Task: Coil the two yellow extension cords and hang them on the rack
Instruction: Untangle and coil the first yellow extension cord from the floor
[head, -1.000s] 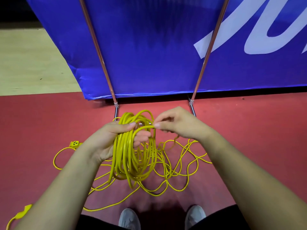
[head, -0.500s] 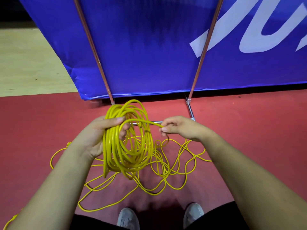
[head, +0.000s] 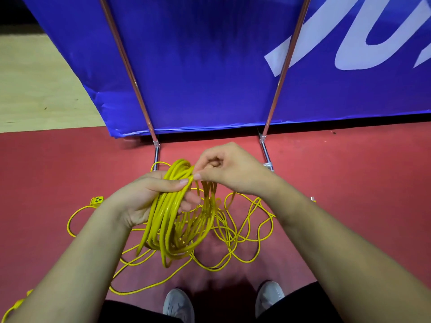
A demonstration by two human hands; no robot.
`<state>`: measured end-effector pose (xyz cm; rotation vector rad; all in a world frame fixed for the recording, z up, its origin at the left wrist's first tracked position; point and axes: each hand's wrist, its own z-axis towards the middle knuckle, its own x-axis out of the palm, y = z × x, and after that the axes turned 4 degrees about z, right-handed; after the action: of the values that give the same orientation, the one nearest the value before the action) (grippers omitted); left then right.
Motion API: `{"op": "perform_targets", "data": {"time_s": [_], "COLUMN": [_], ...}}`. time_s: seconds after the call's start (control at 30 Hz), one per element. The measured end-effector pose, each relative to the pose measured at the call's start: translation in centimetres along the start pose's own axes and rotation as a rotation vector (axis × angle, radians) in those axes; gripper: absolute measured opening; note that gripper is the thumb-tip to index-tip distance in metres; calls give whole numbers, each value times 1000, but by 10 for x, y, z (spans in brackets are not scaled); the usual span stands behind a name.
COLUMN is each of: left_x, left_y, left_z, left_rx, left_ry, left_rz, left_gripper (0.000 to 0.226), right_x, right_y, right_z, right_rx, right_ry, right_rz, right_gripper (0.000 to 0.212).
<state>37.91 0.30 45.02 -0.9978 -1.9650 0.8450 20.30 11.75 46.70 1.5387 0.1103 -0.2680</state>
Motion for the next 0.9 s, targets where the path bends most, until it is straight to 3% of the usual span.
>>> {"op": "perform_targets", "data": {"time_s": [0.13,0.23,0.3,0.33,0.43,0.53,0.67,0.8,0.9], "left_x": [-4,-21,-37,-43,-49,-44,-37,-9,5], "left_y": [2,8,11,12,16,22,18,12,5], "left_z": [-2,4,9,10,10,9,7,3,-1], "left_rx": [114,150,135,125,73,37,50,12,17], "left_ry": [53,-67,-173,-201,-217,-194,-211,-24,20], "left_rz": [-130,-60,-17,-13,62,79,70,15,-47], "left_gripper": [47,66,70,66,60,59,62,60,59], "right_x": [-13,-30,-40,-44,-49,-51,-38,-5,-1], "right_y": [-23,-61,-83,-90,-88,-77,-44,-7,-10], "right_z": [-4,-10,-14,-16,-16,-7,-2,5,8], "right_rx": [125,271,329,342,294,217,147,-35,-50], "right_ry": [86,252,199,121,-131,-262,-216,-82,-123], "right_rz": [-39,-278,-338,-254,119,126,-66,-127,-159], "right_gripper": [20,24,22,17,4,10,7,7,9]}}
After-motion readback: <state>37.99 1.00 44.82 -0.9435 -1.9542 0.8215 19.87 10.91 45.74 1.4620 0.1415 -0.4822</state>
